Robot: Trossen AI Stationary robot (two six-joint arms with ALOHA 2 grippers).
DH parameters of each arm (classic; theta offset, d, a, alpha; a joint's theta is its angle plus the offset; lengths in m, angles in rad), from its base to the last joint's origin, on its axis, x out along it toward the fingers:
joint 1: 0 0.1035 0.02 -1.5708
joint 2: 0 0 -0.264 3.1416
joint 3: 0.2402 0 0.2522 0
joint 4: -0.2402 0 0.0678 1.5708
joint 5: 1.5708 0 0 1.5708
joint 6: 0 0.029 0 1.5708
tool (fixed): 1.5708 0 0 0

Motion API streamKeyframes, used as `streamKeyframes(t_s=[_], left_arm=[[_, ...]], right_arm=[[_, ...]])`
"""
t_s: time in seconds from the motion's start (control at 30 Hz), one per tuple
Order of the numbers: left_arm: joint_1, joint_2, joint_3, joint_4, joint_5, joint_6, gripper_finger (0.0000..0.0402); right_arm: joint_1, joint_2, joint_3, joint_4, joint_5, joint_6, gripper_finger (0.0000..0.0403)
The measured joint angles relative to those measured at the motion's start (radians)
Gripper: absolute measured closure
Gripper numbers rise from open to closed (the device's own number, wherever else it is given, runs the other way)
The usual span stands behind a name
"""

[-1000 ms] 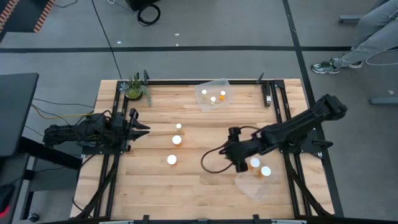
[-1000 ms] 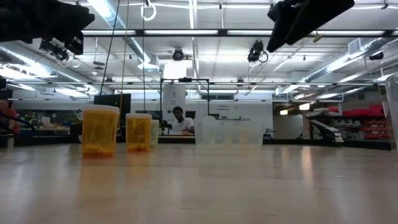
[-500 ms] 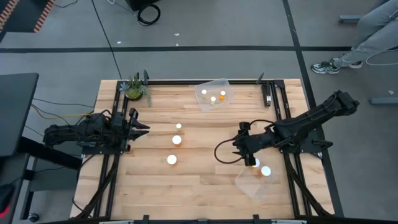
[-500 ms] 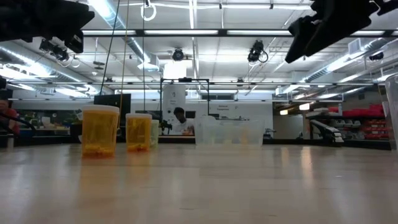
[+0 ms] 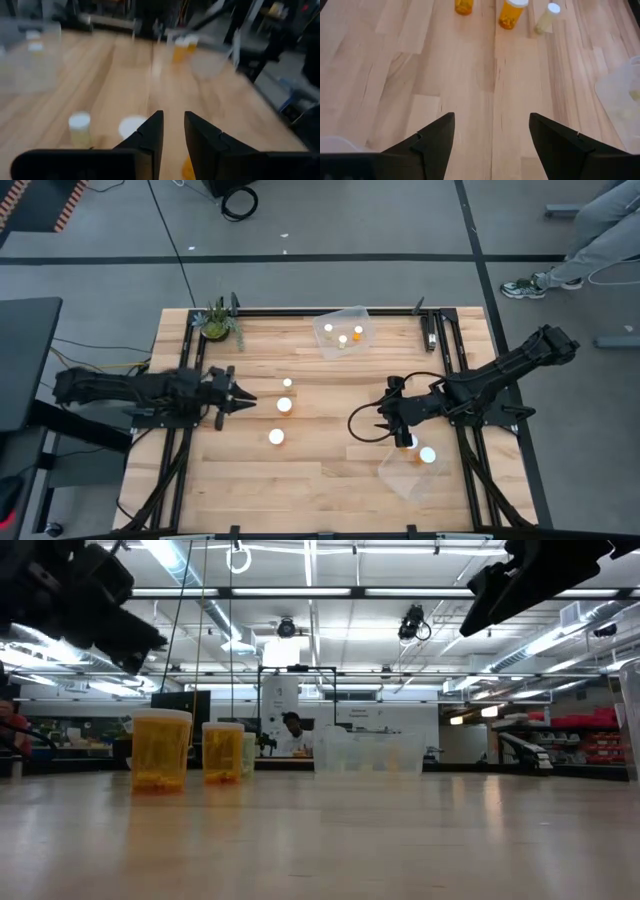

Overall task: Pick and place medicine bottles into bin by pill shape (circle, oval)
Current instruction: Move the orange pill bottle to the center of the table

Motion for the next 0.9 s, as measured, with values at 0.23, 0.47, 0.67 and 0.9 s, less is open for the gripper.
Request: streamKeyframes(t_s=[0.23,0.47,0.67,0.9], left_arm=[[-0.035,0.227,0.0,0.056,-0.03,-0.015,0.0323],[-0.054,0.44,0.05,0.061,-0.16,-0.04,0.0316],[-0.054,0.611,0.12,0.061,-0.209,-0.041,0.0318],[-0.051,0.798,0.194,0.051,-0.285,-0.045,0.0322]], right_arm=[[0.0,0.0,0.0,0.0,0.0,0.0,0.0139],[0.0,0.0,0.0,0.003,0.0,0.0,0.0139],[0.0,0.0,0.0,0.003,0.0,0.0,0.0139],[0.0,0.0,0.0,0.003,0.0,-0.002,0.0139]])
